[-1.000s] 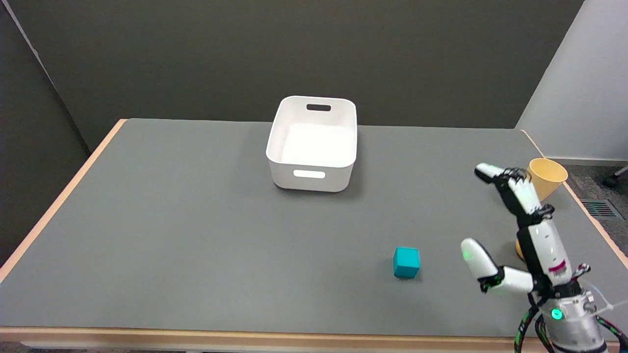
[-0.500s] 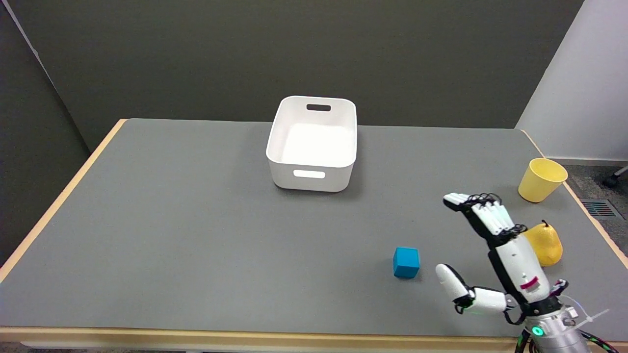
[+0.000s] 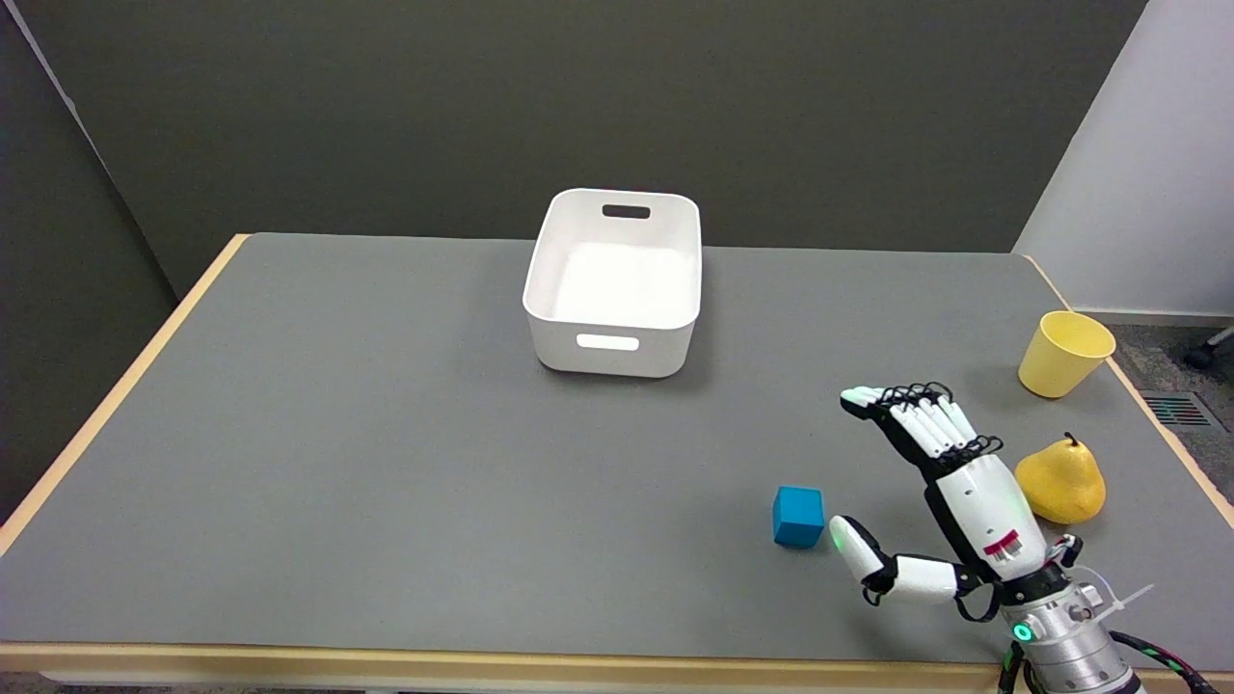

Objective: Pick up the blue cube.

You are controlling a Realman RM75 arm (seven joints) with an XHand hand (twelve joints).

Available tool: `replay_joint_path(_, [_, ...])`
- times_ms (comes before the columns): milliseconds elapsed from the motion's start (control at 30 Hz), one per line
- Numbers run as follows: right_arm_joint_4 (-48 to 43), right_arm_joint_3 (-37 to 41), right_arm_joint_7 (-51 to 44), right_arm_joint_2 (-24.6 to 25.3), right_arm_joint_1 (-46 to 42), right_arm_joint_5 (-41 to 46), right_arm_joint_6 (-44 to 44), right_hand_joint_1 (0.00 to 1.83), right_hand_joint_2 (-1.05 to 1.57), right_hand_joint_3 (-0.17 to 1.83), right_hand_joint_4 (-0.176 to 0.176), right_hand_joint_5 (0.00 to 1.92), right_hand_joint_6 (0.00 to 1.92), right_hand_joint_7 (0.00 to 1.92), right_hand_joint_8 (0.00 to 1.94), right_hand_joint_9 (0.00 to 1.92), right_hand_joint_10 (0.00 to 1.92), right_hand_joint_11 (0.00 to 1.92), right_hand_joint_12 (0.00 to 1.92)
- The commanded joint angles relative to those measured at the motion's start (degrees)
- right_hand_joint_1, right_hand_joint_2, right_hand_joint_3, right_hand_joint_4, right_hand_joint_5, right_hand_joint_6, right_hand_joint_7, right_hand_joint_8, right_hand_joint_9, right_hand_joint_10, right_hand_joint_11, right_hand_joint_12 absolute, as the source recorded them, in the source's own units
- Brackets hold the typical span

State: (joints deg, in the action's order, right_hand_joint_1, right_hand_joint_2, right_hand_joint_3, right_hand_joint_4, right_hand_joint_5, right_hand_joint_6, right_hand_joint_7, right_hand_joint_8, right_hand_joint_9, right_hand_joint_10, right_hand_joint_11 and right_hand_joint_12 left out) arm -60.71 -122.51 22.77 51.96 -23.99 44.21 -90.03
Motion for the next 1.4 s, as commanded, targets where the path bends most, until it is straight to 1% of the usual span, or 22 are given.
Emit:
replay_joint_path(33, [-0.01,-0.58,-1.23,0.26,0.16,-0.46,5.28,0.47,0.59,0.95,-0.009,0.23,0.5,0.28,0.45,0.13,0.74,0.0,1.04])
replay_joint_path(367, [0.21,-1.38,-0.8,0.26,1.34,-0.73,10.02,0.47,0.59,0.95,-0.007,0.22,0.49,0.27,0.44,0.13,0.73,0.0,1.03])
replay_joint_path(500, [1.33,-1.38,2.34,0.26,1.91,-0.73,11.47,0.46,0.58,0.95,-0.004,0.22,0.49,0.27,0.44,0.13,0.73,0.0,1.03])
replay_joint_path(600, [3.11,-0.79,2.55,0.09,2.89,-1.62,12.54,0.46,0.58,0.95,-0.002,0.21,0.49,0.26,0.43,0.12,0.72,0.0,1.02])
replay_joint_path(700, [2.22,-1.31,2.69,0.26,2.4,-0.81,12.34,0.46,0.57,0.95,-0.002,0.21,0.48,0.25,0.42,0.1,0.71,0.0,1.0])
replay_joint_path(1100, [3.56,-1.38,2.84,0.55,2.77,-1.17,14.03,0.46,0.57,0.95,-0.003,0.2,0.48,0.24,0.42,0.09,0.7,0.0,0.99])
replay_joint_path(1400, [4.78,-1.6,2.84,1.36,4.68,-3.45,14.1,0.53,0.59,0.96,-0.003,0.2,0.47,0.25,0.42,0.11,0.71,0.0,1.01])
